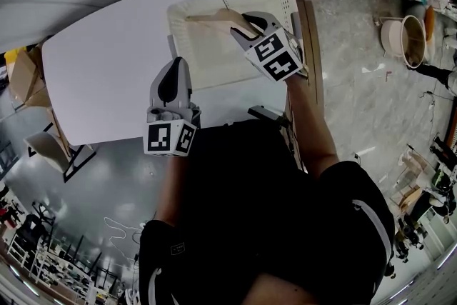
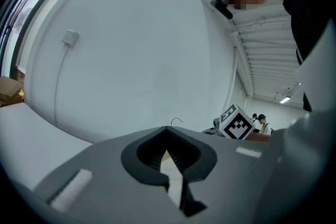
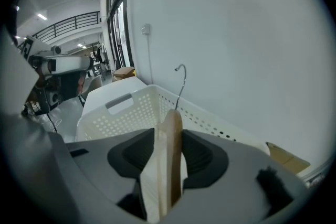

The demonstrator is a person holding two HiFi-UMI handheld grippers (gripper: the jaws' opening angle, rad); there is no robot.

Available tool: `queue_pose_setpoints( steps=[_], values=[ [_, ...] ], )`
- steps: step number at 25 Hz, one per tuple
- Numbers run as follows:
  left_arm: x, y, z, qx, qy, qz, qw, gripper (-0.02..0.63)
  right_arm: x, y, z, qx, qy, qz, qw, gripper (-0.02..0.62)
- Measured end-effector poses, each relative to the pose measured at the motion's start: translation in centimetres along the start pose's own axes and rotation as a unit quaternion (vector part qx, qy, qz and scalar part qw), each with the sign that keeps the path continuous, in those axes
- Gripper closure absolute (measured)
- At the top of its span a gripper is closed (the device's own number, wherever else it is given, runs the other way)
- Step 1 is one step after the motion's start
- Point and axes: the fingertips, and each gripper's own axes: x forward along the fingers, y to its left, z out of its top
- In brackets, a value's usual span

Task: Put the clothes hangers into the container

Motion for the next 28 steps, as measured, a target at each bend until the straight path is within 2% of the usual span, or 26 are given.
queue_pose_setpoints(
  steps=[14, 28],
  values=[
    [0.4, -0.3, -0.3, 0.000, 0.004, 0.003, 1.0000, 0.600, 0.9, -2.8, -1.2, -0.018, 0.032, -0.021, 0.999, 0.416],
    [0.5, -0.1, -0.2, 0.000, 0.009, 0.003, 1.0000, 0.600, 1.6, -4.4, -1.9, 0.007, 0.041, -0.027, 0.999, 0.410]
  ],
)
